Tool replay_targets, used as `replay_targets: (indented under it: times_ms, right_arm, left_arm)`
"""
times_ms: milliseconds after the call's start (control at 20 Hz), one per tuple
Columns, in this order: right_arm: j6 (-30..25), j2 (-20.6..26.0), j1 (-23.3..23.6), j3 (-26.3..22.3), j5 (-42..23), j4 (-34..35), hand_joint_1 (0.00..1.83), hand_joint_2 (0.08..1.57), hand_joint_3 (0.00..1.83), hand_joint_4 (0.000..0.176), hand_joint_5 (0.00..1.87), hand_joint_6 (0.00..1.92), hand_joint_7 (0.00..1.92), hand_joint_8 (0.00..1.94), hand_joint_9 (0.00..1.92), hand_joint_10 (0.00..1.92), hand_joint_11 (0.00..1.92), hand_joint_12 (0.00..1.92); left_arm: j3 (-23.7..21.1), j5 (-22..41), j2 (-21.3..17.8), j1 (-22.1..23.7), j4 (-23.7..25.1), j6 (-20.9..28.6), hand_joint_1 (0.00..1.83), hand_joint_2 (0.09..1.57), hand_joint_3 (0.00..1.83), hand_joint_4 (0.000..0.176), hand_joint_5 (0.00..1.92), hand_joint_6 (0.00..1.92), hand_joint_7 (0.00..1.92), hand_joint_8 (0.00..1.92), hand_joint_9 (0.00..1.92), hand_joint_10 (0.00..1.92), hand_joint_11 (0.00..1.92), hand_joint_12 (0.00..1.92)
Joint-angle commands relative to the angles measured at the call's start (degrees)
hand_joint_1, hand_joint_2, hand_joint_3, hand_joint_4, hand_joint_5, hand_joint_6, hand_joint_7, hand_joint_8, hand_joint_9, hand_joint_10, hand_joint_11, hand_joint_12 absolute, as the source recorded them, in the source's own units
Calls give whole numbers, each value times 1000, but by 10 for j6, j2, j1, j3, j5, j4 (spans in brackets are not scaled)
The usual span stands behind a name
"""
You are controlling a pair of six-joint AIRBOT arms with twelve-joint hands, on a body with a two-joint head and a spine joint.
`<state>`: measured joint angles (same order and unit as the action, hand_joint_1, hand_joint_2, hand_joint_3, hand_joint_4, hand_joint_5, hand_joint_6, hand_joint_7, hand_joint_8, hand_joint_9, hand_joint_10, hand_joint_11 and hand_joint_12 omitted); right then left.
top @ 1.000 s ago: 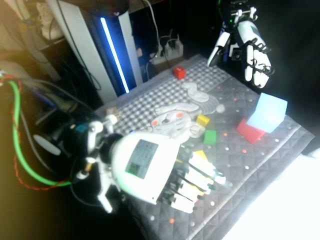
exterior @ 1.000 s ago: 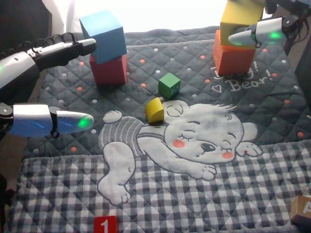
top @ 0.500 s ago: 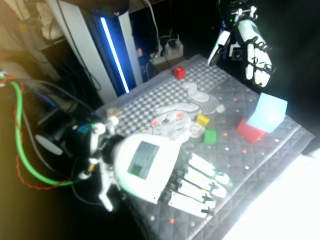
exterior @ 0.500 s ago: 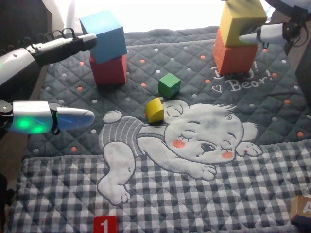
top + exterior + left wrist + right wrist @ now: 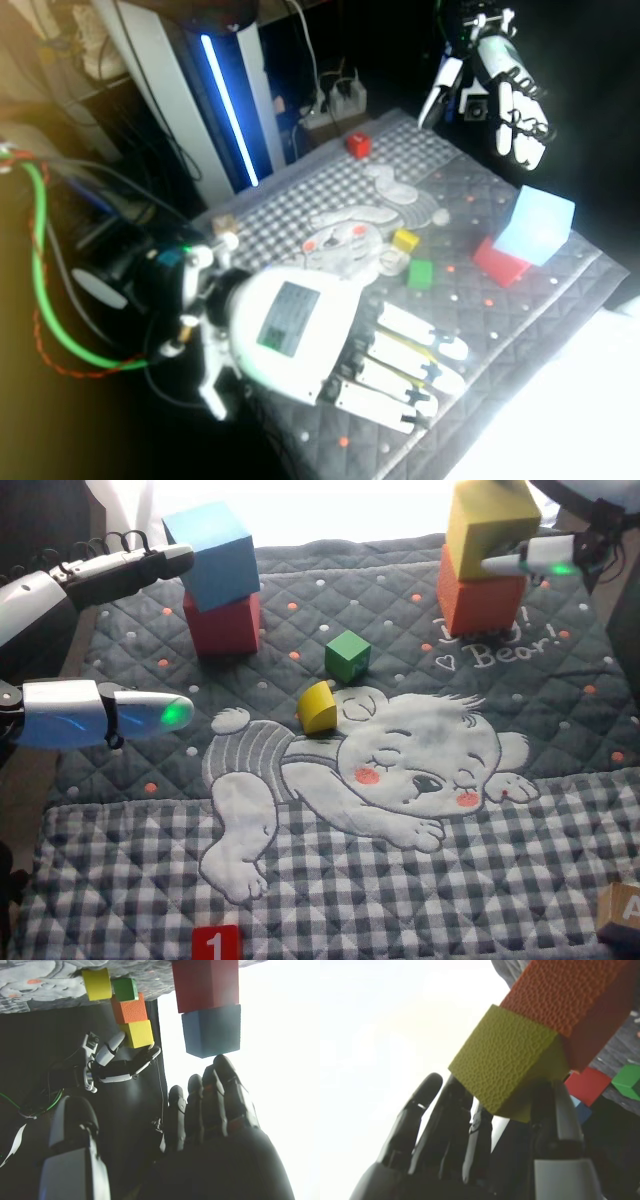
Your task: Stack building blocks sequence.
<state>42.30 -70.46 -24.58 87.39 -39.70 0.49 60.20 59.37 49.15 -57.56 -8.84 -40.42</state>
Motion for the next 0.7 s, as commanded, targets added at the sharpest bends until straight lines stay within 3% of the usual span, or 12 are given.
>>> replay_targets:
  times_ms: [0,50,150,200,250,300,350,400,450,500,600,650]
  right_arm:
    - [1,8,3,-9,-86,5,1205,983,1,91,399,0,411,0,577,8,54,1327]
    - [1,12,3,-14,-94,5,1205,983,1,91,399,0,411,0,577,8,54,1327]
    - [1,26,-2,-37,-128,2,1147,959,0,139,250,0,264,0,421,0,37,1081]
    - [1,33,-5,-45,-140,-1,1097,938,0,132,168,0,187,0,342,0,79,1037]
    - [1,45,-11,-57,-158,-4,1061,924,0,145,120,0,134,0,246,0,15,987]
    - [1,53,-16,-66,-170,-5,987,907,0,162,45,5,59,10,94,17,2,650]
    - [1,70,-25,-82,-190,-7,957,881,0,173,16,1,16,3,33,5,0,616]
    - [1,78,-29,-90,-201,-7,914,859,0,175,2,0,2,0,6,0,0,532]
    - [1,91,-37,-101,-221,-7,932,843,0,176,0,0,0,0,0,0,0,224]
    - [1,96,-42,-106,-233,-7,945,849,0,171,0,0,0,0,0,0,0,254]
    - [1,121,-67,-133,-296,-7,932,824,0,175,0,0,0,0,0,0,0,15]
    - [1,135,-86,-150,-333,-5,945,829,0,164,0,0,0,0,0,0,0,2]
  left_arm:
    - [0,70,2,3,-8,6,713,945,0,44,270,3,193,1,155,4,0,762]
    - [0,71,2,3,-8,6,713,945,0,44,270,3,193,1,155,4,0,762]
    - [-2,75,2,2,-8,6,724,944,0,47,261,0,195,2,154,2,0,754]
    - [-2,79,2,1,-8,6,711,951,2,63,233,0,202,4,156,2,0,753]
    - [-4,84,1,0,-8,6,699,959,3,93,200,0,203,2,155,1,0,733]
    - [-5,88,0,-1,-9,6,680,956,1,102,185,0,214,3,157,1,0,693]
    - [-8,95,-1,-3,-10,6,662,957,1,99,177,2,199,7,133,12,0,536]
    - [-9,99,-2,-4,-10,6,648,957,1,94,167,3,173,12,112,5,0,371]
    - [-12,108,-5,-8,-13,6,644,964,2,97,159,2,164,5,90,10,0,230]
    - [-14,114,-6,-10,-15,6,629,966,3,95,154,0,165,5,88,11,0,200]
    - [-19,145,-10,-22,-26,6,629,966,1,101,114,0,117,0,45,0,0,192]
    - [-24,167,-13,-29,-33,6,626,963,0,116,97,0,114,2,44,2,0,185]
